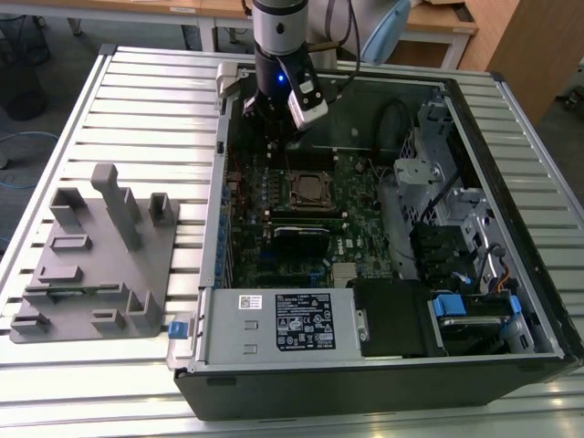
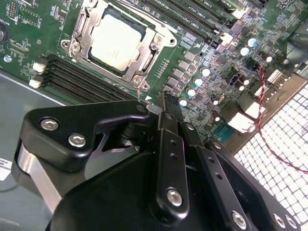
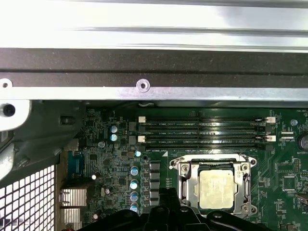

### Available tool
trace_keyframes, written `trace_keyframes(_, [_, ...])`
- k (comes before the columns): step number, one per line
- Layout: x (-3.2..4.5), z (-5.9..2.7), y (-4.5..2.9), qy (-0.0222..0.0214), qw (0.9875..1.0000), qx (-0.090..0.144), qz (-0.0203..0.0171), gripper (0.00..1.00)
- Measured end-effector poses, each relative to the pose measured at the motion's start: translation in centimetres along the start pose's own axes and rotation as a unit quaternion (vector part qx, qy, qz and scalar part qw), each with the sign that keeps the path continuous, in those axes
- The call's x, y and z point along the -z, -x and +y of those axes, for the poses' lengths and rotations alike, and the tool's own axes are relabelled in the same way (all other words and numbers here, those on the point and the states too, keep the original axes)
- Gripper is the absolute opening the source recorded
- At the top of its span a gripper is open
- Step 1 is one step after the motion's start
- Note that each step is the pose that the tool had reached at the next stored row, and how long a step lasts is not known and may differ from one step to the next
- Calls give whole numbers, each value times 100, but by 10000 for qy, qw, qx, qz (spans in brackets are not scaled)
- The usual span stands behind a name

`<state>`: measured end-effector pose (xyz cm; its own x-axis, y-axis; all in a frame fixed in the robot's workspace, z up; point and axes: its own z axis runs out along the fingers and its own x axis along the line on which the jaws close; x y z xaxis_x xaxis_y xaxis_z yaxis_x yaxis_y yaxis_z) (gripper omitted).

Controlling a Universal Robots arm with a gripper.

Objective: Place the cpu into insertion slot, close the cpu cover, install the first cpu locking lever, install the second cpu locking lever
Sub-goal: 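Install the first cpu locking lever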

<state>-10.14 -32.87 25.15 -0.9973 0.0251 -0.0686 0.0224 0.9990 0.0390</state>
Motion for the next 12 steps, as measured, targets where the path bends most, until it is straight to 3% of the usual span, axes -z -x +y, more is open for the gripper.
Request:
trace_keyframes(4, [0, 0, 0, 2, 10000, 1, 0, 11])
trace_keyframes(8, [0, -1, 0, 40, 10000, -2, 0, 11])
trace_keyframes(12, [0, -1, -1, 158, 9999, -10, -13, 11])
